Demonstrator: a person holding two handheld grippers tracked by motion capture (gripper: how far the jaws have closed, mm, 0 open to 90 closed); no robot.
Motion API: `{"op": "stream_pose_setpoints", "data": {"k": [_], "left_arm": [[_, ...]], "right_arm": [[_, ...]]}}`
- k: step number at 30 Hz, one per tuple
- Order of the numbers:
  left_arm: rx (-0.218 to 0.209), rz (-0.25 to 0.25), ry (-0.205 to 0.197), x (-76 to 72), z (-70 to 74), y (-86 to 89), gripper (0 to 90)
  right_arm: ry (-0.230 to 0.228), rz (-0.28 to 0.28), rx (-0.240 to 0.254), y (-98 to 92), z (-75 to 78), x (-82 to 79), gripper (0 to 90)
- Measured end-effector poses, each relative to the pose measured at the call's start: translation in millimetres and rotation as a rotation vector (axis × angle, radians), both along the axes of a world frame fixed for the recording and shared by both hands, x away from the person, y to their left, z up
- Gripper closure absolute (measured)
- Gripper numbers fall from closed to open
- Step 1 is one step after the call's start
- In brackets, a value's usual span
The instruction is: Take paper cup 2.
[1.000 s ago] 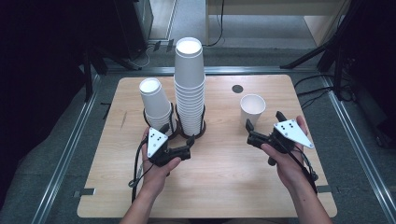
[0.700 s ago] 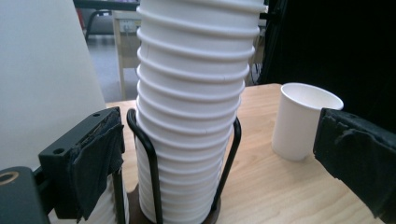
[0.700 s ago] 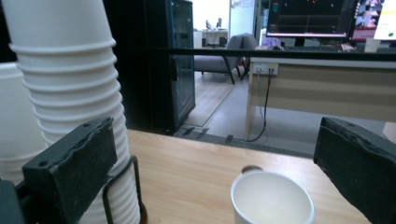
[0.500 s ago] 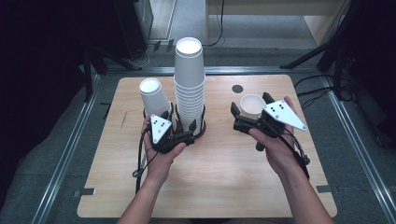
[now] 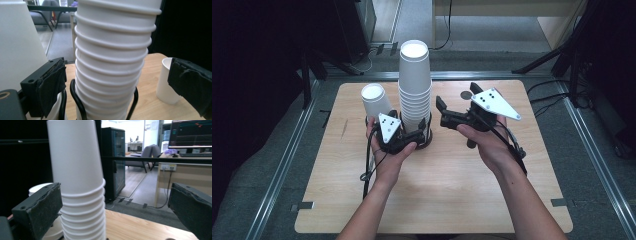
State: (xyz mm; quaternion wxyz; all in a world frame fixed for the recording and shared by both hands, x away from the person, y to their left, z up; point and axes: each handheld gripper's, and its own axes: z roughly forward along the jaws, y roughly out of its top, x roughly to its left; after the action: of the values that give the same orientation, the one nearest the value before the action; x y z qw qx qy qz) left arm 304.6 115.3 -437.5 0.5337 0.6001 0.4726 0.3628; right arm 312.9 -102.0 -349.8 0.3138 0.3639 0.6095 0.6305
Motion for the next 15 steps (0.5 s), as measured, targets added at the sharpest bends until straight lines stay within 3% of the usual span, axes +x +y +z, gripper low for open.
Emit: {"op": "stream_pose_setpoints", "data": {"k": [8,15], "left_arm": [[0.008,0.015,-0.022,13.4,3.1,-0.9,2.1],[0.017,0.013,-0.017,23.1,0.6,-1.0,2.1]], "right_arm": [[0.009,0.057,-0.025,25.3,6.4,15.3,0.0],[0.025,0.132,-0.016,36.8,10.3,35.8,0.0]]}}
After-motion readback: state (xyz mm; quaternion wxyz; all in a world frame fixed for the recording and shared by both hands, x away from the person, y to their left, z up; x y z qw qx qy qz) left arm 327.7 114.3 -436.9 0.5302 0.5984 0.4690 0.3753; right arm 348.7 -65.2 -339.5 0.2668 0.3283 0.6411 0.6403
